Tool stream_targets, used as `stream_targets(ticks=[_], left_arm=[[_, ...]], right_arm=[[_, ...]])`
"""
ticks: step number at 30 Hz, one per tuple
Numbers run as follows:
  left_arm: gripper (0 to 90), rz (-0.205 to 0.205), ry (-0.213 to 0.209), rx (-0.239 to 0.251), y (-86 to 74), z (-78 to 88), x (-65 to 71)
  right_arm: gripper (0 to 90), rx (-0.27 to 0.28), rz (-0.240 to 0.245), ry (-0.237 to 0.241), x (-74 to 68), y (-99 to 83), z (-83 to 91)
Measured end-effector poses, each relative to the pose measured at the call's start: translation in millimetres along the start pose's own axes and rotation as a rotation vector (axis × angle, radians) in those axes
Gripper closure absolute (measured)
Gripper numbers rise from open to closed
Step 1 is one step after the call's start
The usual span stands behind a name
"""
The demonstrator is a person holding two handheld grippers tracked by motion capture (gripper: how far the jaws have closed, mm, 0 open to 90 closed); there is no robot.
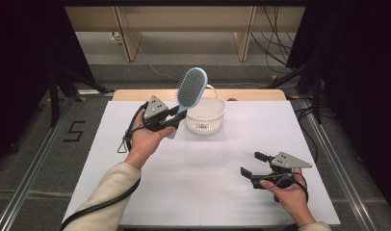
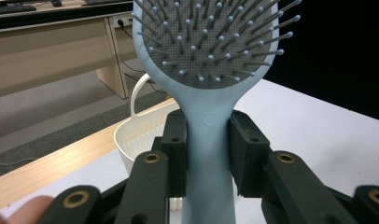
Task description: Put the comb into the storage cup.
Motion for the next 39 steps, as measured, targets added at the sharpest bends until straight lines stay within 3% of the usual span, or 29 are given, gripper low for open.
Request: stream_targets(ticks=[39], left_arm=[[69.7, -0.015, -0.014, -0.011, 3.4, -17.2, 3.2]], right_arm=[[16.1, 0.000, 0.000, 0.002, 0.3, -0.1, 0.1]])
Point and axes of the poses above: each handheld gripper's, and its own axes: z roughly backward along the jaws, y roughly out of its top, x roughly to its right, the point moved 3 cm from there along -z, roughly forward along the jaws, and after that the axes turned 2 degrees about -x, right-handed, at the moved point
